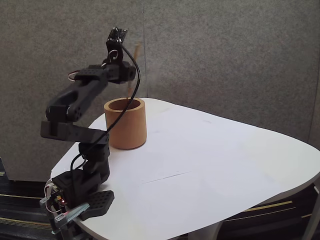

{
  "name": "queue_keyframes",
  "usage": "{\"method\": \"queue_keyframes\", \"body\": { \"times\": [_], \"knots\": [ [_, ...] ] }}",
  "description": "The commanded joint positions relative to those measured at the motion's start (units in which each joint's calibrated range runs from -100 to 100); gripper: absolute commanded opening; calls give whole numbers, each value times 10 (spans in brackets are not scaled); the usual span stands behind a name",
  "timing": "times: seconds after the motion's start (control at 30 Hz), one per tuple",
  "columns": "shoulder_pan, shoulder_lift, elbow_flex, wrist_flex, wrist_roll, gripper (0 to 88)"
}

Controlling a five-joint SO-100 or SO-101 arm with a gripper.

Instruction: Grab the pen and put it in the pen holder.

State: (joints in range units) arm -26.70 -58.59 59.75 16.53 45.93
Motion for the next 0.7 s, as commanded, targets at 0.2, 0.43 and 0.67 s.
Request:
{"method": "queue_keyframes", "body": {
  "times": [0.2, 0.43, 0.67],
  "knots": [
    [-52, -19, 145, -178, 9, 5],
    [-67, -19, 276, -298, 9, 5],
    [-82, -19, 323, -349, 9, 5]
  ]
}}
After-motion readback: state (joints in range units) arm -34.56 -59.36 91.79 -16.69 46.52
